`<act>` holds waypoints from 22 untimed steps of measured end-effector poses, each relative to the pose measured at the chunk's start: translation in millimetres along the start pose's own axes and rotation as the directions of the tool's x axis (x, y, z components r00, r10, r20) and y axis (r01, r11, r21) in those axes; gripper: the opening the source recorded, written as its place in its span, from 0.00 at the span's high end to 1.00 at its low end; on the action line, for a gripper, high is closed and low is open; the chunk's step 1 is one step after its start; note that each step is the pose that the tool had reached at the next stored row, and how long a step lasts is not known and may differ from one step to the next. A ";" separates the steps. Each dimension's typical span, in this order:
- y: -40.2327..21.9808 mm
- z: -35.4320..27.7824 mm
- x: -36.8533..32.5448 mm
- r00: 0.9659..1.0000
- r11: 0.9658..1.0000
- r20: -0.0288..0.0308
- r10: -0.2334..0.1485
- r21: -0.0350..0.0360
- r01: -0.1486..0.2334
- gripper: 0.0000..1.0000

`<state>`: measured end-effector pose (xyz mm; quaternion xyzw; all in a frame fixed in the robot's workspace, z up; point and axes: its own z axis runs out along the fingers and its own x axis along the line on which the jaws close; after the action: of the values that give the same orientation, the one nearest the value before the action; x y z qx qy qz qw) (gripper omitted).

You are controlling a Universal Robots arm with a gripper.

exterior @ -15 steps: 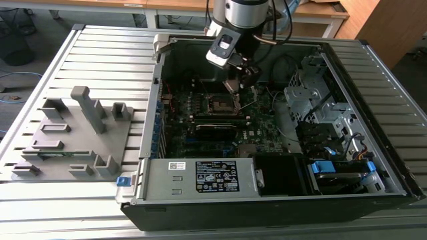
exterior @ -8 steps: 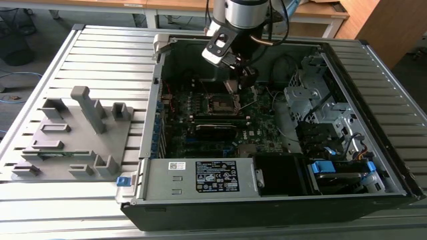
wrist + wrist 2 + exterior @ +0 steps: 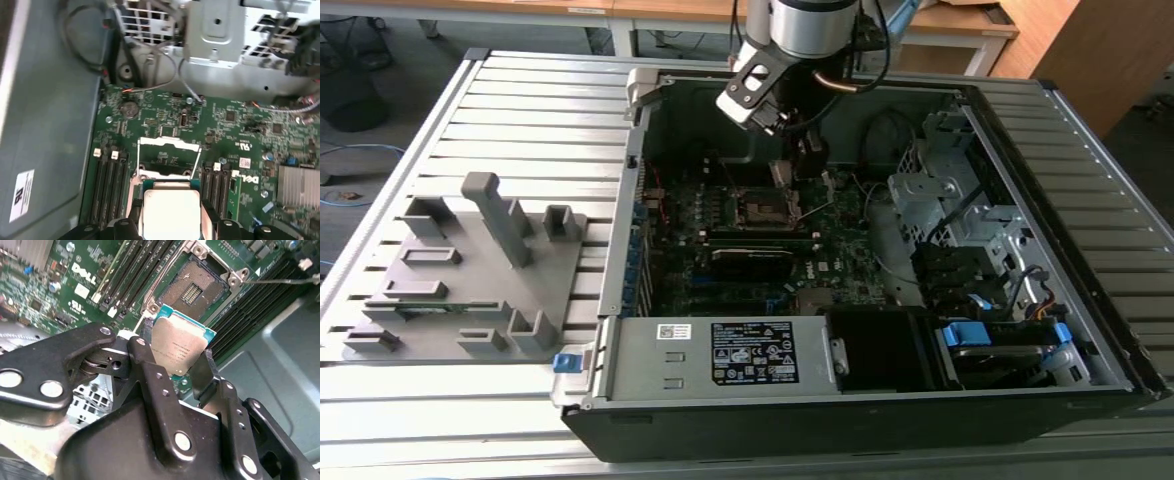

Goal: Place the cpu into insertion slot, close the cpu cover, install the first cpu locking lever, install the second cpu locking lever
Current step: 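Place the cpu into insertion slot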

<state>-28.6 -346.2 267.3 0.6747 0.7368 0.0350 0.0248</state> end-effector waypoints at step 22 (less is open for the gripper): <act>-4.8 8.0 0.3 0.999 0.997 -0.005 0.054 0.048 -0.053 0.46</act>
<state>-32.7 -346.2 258.9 0.6945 0.7192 0.0201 0.0054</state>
